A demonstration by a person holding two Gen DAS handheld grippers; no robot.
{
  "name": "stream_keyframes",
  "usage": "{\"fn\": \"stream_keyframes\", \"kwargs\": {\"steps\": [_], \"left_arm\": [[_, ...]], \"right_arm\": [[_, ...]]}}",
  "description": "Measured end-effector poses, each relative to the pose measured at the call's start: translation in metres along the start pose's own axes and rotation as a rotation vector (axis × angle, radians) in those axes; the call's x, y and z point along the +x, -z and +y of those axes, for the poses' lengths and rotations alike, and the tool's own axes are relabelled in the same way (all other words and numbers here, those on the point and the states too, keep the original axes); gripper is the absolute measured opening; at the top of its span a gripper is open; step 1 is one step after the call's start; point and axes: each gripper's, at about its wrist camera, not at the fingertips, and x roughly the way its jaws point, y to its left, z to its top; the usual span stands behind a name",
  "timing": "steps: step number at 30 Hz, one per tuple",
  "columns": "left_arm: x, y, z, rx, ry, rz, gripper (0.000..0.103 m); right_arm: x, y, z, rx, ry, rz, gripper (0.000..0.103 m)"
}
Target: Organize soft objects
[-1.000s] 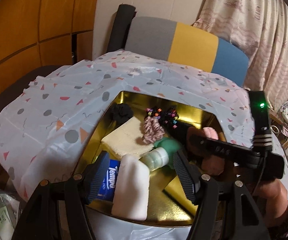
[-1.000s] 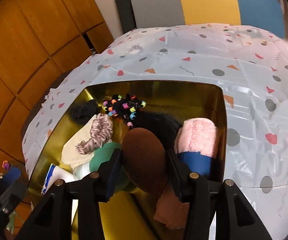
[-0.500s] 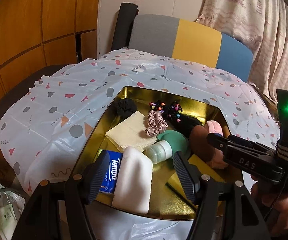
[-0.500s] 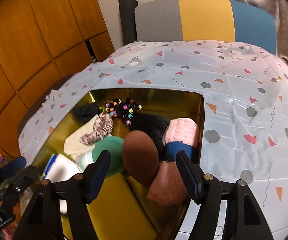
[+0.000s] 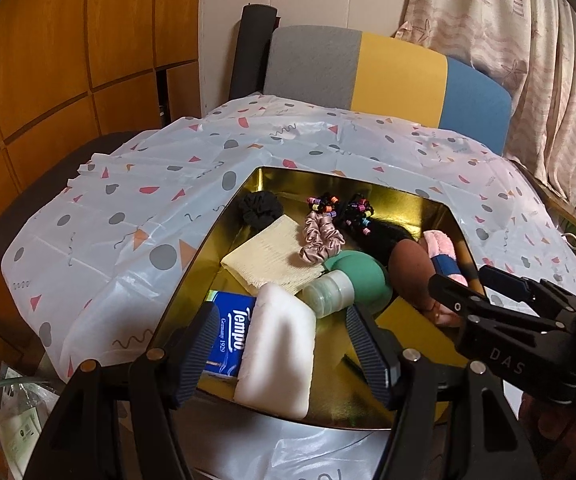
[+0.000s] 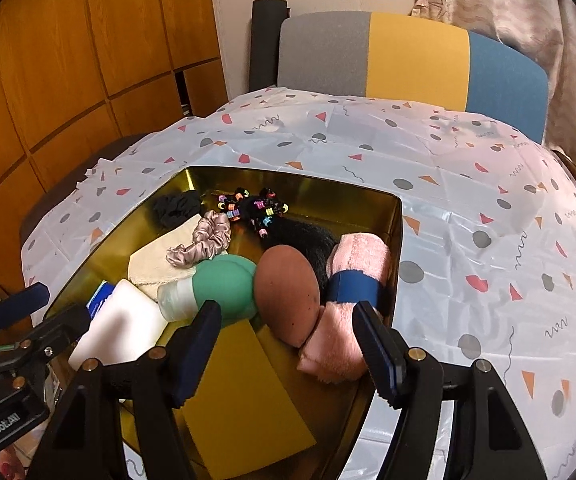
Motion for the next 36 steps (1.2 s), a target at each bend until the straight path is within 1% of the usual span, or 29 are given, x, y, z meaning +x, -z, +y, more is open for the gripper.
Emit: {"fn": "stream_keyframes", "kwargs": {"steps": [5, 9, 13, 15, 16, 17, 20, 23, 26, 31, 36], "left_arm": [[0.000, 0.003, -0.001, 0.010, -0.020, 0.011, 0.067], [0.000, 0.005, -0.001, 0.014, -0.055, 0.007, 0.067], [0.001, 0.005, 0.002, 0.006, -0.119, 0.024, 0.067], [0.003, 0.005, 0.004, -0.002, -0.138, 0.037, 0.067], [0.003, 0.005, 0.005, -0.004, -0.143, 0.041, 0.067], [0.003, 0.005, 0.005, -0.005, -0.146, 0.046, 0.067], [0.003, 0.005, 0.005, -0.001, -0.154, 0.056, 0.067], [0.003, 0.004, 0.003, 0.011, -0.161, 0.063, 0.067], [0.002, 0.003, 0.001, 0.019, -0.148, 0.068, 0.067], [-0.002, 0.003, -0.003, 0.034, -0.138, 0.063, 0.067], [-0.008, 0.001, -0.004, 0.036, -0.149, 0.045, 0.067]], "right_arm": [[-0.001, 0.005, 0.000, 0.016, 0.008, 0.017, 0.069], [-0.006, 0.009, -0.002, 0.050, 0.028, 0.022, 0.070], [-0.011, 0.011, -0.003, 0.071, 0.058, 0.019, 0.074], [-0.016, 0.012, -0.004, 0.086, 0.069, 0.011, 0.079], [-0.020, 0.013, -0.006, 0.101, 0.077, 0.006, 0.083], [-0.022, 0.013, -0.007, 0.109, 0.082, 0.002, 0.087], [-0.029, 0.014, -0.007, 0.118, 0.115, -0.010, 0.092], [-0.034, 0.015, -0.004, 0.103, 0.149, -0.025, 0.094], [-0.036, 0.016, 0.000, 0.100, 0.164, -0.032, 0.097], [-0.035, 0.019, 0.005, 0.103, 0.193, -0.027, 0.099], [-0.035, 0.024, 0.005, 0.121, 0.219, -0.025, 0.102]]}}
